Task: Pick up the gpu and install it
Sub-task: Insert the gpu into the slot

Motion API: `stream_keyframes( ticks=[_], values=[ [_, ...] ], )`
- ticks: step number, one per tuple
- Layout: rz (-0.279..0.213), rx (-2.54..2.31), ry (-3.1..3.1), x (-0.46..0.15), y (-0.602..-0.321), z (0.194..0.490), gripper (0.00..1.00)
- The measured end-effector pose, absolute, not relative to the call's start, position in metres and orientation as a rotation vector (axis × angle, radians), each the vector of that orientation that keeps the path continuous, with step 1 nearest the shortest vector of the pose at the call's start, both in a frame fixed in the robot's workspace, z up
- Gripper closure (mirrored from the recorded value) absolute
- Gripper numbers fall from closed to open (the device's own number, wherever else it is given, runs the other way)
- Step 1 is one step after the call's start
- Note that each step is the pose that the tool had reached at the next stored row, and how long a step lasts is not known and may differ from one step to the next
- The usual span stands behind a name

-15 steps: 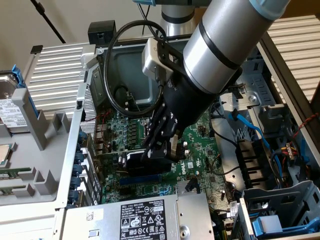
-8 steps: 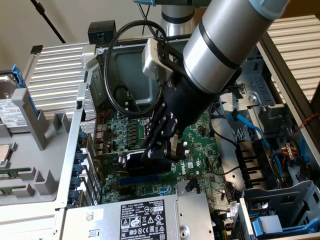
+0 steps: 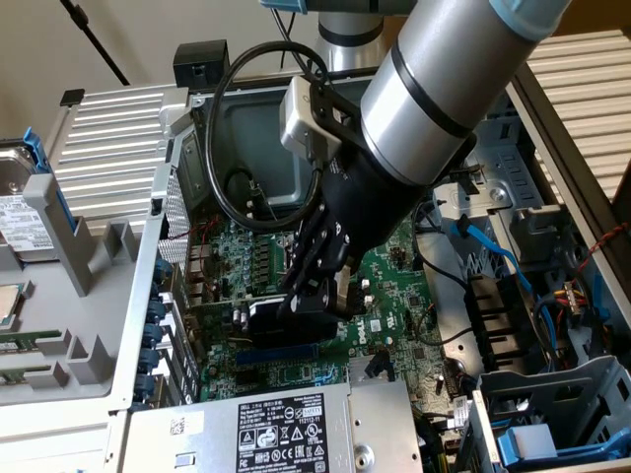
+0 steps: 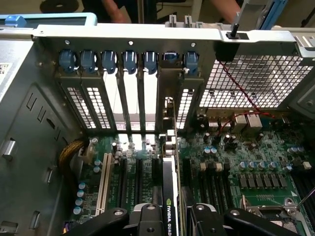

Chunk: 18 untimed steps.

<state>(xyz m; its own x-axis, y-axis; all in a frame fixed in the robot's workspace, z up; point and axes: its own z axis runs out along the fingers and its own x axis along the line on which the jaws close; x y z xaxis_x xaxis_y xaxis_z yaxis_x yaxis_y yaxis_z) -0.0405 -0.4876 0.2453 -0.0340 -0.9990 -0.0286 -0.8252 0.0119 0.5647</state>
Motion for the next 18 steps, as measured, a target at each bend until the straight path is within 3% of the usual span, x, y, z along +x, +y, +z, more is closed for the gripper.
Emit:
stream_keyframes(
  ticks=[18],
  values=[
    [-0.628, 1.864, -1.912, -0.0405, -0.4873, 0.2434, 0.74]
  ],
)
